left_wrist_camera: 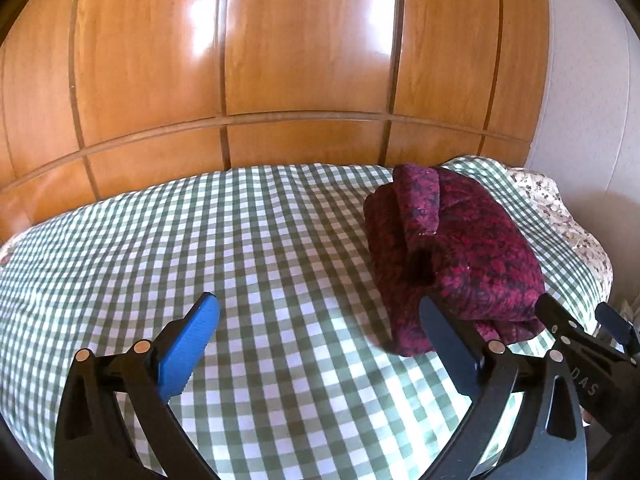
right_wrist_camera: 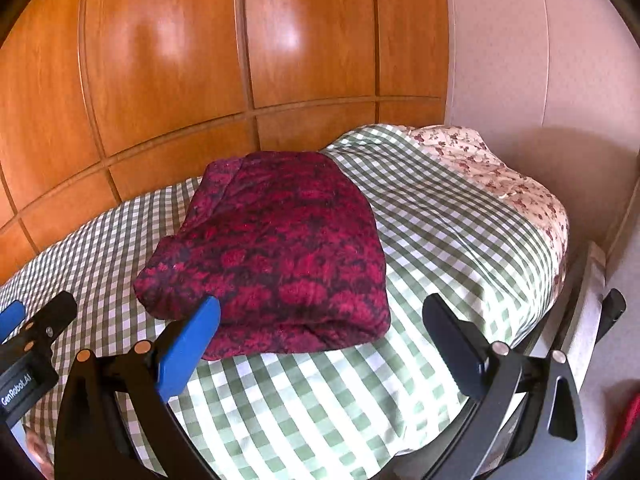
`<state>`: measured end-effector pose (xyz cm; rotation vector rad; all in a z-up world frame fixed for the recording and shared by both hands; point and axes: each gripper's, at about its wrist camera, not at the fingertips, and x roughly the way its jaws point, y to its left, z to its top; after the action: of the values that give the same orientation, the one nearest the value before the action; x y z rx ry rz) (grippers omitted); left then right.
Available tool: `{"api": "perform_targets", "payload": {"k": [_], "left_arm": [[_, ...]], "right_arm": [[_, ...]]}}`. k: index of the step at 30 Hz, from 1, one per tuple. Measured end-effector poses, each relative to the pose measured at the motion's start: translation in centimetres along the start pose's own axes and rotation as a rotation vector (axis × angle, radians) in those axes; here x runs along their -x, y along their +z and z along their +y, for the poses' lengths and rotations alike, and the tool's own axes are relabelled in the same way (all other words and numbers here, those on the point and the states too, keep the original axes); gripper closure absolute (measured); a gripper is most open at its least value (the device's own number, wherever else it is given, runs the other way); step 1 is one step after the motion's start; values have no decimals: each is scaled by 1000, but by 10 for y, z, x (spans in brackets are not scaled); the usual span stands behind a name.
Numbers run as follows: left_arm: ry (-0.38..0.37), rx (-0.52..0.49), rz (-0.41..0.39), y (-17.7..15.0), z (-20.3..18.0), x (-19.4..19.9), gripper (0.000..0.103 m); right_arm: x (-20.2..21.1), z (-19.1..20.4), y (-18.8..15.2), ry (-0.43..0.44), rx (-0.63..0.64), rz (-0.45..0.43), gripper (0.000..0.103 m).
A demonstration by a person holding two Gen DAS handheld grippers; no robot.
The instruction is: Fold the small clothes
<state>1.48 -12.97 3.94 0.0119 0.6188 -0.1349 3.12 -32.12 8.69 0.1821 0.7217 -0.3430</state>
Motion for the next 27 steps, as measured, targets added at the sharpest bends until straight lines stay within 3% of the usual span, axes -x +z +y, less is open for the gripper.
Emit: {"api": "perform_targets", "payload": {"k": [14,23,27], "left_arm": [[-4,26,44,-12,8,-4,4],[37,28,-17,-13,9,5,4],[47,27,-17,-16,7,3,4]], "right_arm": [[6,-3,-6,-42,18,12,2],[-1,12,-13,-3,66,-19,2],[-10,9,-18,13,59,9,2]]}}
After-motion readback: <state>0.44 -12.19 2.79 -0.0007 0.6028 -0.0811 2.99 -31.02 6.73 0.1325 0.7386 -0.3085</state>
